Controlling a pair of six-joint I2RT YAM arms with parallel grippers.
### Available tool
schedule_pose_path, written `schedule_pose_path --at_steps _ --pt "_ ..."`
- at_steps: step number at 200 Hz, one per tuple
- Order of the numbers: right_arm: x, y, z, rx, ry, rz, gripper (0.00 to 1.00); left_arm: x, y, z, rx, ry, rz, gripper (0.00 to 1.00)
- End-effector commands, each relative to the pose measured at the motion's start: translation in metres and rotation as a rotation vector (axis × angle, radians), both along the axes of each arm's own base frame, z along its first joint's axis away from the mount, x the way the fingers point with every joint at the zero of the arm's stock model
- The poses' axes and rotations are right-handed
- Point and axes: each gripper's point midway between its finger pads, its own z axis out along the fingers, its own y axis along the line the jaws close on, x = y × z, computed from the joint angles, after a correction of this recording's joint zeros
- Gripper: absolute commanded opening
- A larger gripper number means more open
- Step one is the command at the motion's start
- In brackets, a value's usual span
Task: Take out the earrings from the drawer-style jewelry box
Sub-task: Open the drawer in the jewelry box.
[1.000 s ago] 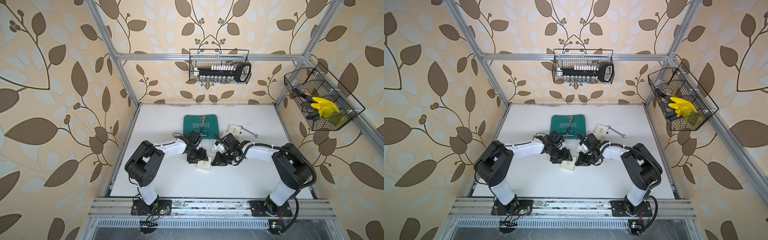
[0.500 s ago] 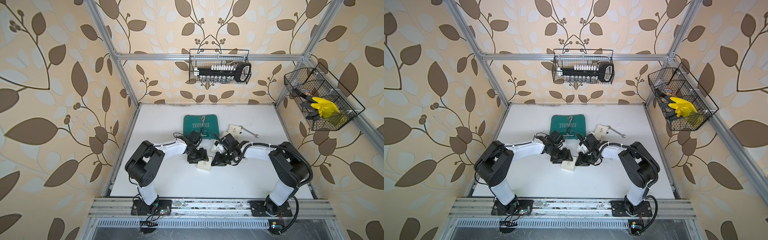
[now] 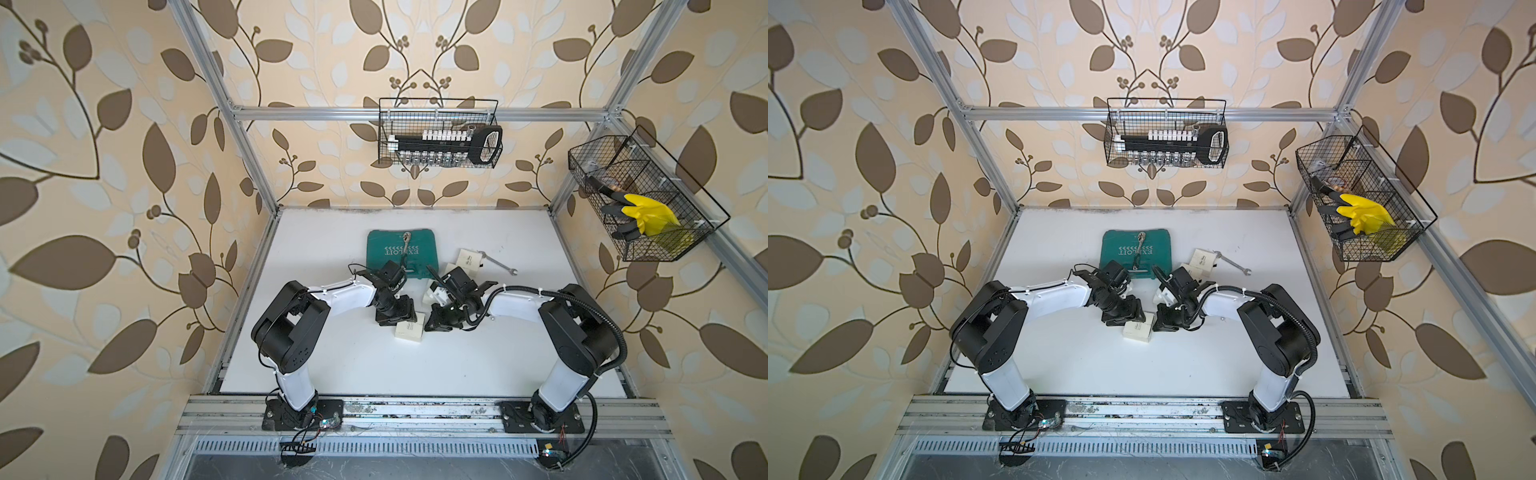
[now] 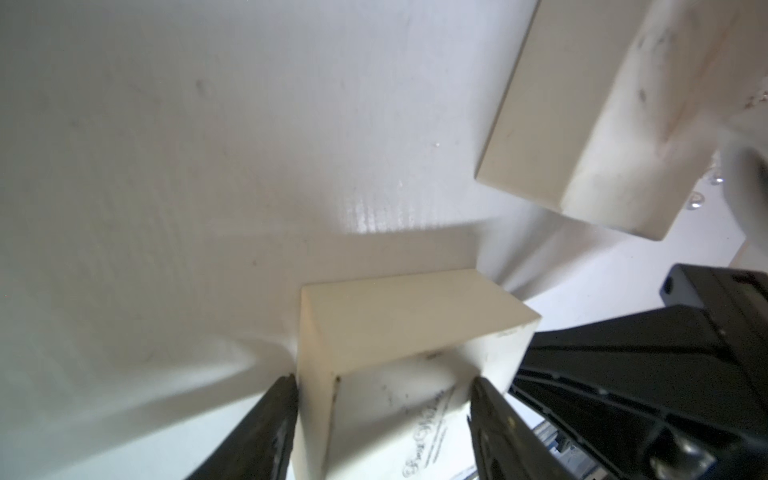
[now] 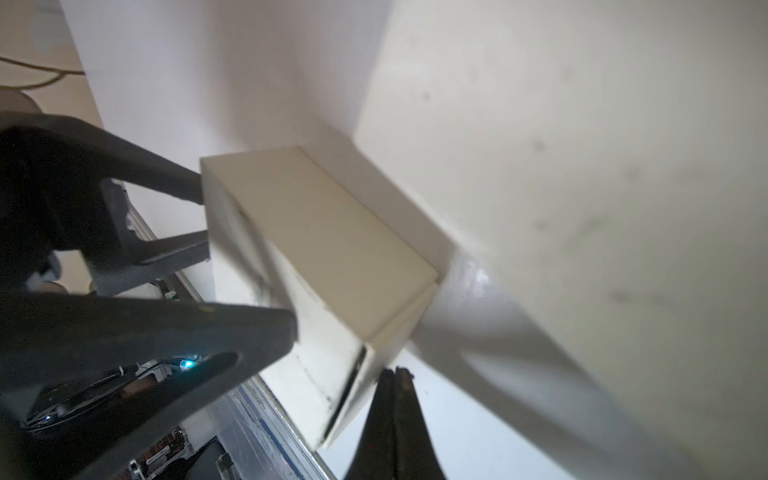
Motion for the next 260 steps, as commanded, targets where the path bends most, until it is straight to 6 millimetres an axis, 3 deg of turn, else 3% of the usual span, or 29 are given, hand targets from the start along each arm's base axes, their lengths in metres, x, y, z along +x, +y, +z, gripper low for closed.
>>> schedule_pose_path --at_steps 1,54,117,145,169,206,260 --pt "-0.002 -0.034 -0.011 -0.203 0.002 -0.042 0.00 -0.018 0.046 -0.041 0.266 0.078 0.039 0.66" --pt "-0.010 -0.070 -0.019 -0.392 0.024 -0.091 0.00 -0.018 0.060 -0.050 0.351 0.085 0.042 0.67" --pt "-0.010 -0.095 -0.014 -0.489 0.005 -0.121 0.00 -0.013 0.054 -0.049 0.333 0.077 0.027 0.67" --pt "0.001 -0.087 -0.001 -0.450 -0.048 -0.116 0.00 -0.012 0.047 -0.044 0.315 0.056 0.003 0.67" --pt "0.016 -0.085 0.022 -0.446 -0.139 -0.117 0.14 -0.011 0.034 -0.038 0.290 0.030 -0.036 0.67" --pt "0.029 -0.071 0.054 -0.400 -0.262 -0.083 0.21 -0.012 0.013 -0.028 0.274 -0.013 -0.099 0.68" --pt "0.025 -0.034 0.055 -0.317 -0.272 0.020 0.22 -0.012 -0.006 -0.014 0.199 -0.045 -0.108 0.68"
